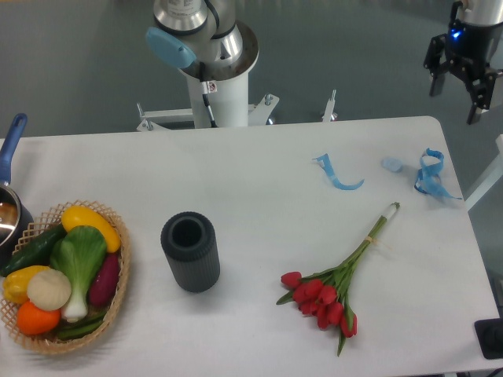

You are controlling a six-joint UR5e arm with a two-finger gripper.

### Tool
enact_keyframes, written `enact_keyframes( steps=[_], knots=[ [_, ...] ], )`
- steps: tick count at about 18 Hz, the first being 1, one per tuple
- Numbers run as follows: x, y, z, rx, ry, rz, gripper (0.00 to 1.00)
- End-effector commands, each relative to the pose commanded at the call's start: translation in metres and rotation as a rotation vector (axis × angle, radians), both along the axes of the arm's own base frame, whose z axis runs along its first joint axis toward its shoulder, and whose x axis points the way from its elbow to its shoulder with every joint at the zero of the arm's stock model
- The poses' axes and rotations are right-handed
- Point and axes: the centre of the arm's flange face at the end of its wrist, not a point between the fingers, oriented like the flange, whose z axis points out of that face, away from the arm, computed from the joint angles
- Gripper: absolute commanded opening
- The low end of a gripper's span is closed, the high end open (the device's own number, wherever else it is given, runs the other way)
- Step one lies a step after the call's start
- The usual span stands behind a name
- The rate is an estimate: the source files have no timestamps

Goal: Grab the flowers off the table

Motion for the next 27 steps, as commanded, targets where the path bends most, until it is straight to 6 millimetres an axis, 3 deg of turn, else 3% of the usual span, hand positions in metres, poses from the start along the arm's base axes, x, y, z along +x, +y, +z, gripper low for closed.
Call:
enact_keyframes(
  steps=[5,10,15,20,21,22,27],
  knots=[
    [0.005,0.006,0.010,-0.029,0.023,-0.007,1.00],
    [0.008,0.013,0.000,-0.046,0.002,-0.012,1.00],
    [0.018,0.040,-0.009,0.018,-0.070,0.147,1.00],
    [0.031,0.070,-0.031,0.036,-0.138,0.187,1.00],
    [0.032,0.077,-0.041,0.030,-0.158,0.178,1.00],
    [0.040,0.079,-0.065,0.018,-0.207,0.203,1.00],
    [0.044,0.117,-0.096,0.049,-0.176,0.286,1.00]
  ],
)
